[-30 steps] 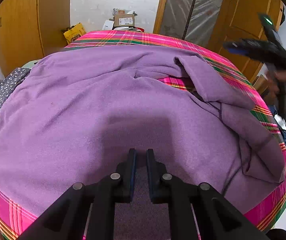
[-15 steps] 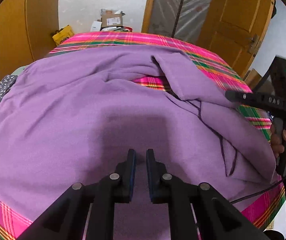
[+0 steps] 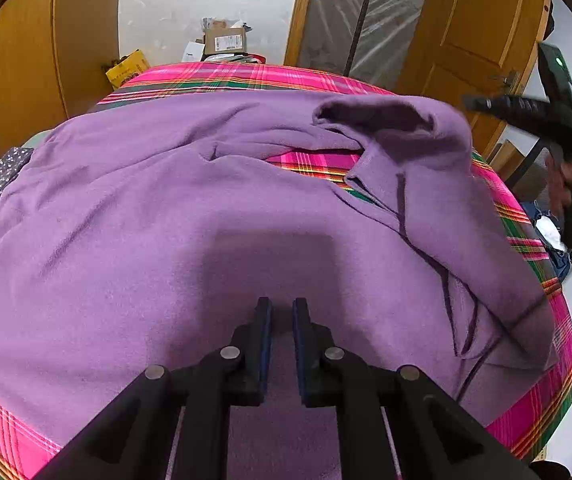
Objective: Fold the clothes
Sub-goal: 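Drag the garment edge across the bed with the right gripper to spread it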
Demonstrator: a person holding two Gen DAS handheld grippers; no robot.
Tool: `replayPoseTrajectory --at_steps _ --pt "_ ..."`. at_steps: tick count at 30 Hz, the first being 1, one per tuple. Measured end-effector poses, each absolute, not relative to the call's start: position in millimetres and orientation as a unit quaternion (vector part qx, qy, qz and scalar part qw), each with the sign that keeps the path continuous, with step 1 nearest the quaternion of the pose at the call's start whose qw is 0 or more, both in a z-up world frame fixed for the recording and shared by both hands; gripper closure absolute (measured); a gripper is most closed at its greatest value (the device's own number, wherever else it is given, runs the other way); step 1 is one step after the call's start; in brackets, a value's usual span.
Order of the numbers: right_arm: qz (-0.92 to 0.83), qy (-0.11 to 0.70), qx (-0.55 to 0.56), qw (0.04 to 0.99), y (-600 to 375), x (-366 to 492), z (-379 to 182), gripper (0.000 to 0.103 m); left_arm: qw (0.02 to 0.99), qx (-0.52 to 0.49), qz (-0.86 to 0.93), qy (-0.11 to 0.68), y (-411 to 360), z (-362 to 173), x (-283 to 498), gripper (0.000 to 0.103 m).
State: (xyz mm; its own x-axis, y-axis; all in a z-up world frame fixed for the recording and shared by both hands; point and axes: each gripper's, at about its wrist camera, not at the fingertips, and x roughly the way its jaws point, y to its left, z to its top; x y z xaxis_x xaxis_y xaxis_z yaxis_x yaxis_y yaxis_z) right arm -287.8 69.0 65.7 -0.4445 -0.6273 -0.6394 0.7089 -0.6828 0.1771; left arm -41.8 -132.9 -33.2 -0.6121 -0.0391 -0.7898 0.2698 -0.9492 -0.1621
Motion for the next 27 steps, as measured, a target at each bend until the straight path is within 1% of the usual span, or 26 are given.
replayPoseTrajectory --at_steps 4,7,8,9,10,11,14,16,17,18,22,25,26,27 --pt "-0.88 0.077 0.328 0.336 72 -331 89 0.101 0.087 0.43 -0.888 0.134 -133 -34 -42 0.093" --pt "-0.874 0.044 0.359 0.324 79 -348 86 0.096 0.085 0.429 -0.889 0.138 -134 -35 -42 0.093" --pt "-0.865 0.026 0.371 0.336 82 -345 81 0.09 0.084 0.428 -0.889 0.139 -134 -35 -43 0.093" --pt "-0.855 0.01 0.381 0.352 85 -340 74 0.075 0.083 0.428 -0.889 0.139 -135 -36 -43 0.093" --pt "-0.843 -0.002 0.391 0.371 88 -330 64 0.068 0.082 0.428 -0.889 0.138 -135 -36 -43 0.093" --pt "-0.829 -0.015 0.4 0.389 91 -320 55 0.065 0.081 0.428 -0.889 0.137 -135 -36 -43 0.093" --pt "-0.79 -0.048 0.428 0.436 102 -292 25 0.064 0.079 0.428 -0.89 0.134 -135 -36 -43 0.093" --pt "-0.774 -0.052 0.444 0.449 105 -277 8 0.059 0.079 0.428 -0.891 0.132 -135 -35 -42 0.093" --pt "-0.766 -0.05 0.452 0.455 106 -269 0 0.054 0.08 0.427 -0.891 0.132 -135 -35 -42 0.093" --pt "-0.76 -0.043 0.459 0.459 105 -263 -8 0.053 0.081 0.427 -0.891 0.131 -135 -35 -43 0.093" --pt "-0.737 -0.039 0.469 0.486 94 -252 -21 0.053 0.087 0.43 -0.889 0.129 -134 -34 -43 0.093" --pt "-0.734 -0.015 0.462 0.498 82 -245 -21 0.053 0.092 0.436 -0.887 0.124 -133 -34 -46 0.093" --pt "-0.735 -0.006 0.458 0.5 79 -243 -21 0.061 0.091 0.439 -0.885 0.123 -132 -33 -47 0.093" --pt "-0.74 0.001 0.452 0.498 77 -243 -20 0.084 0.09 0.442 -0.884 0.123 -132 -32 -49 0.093"
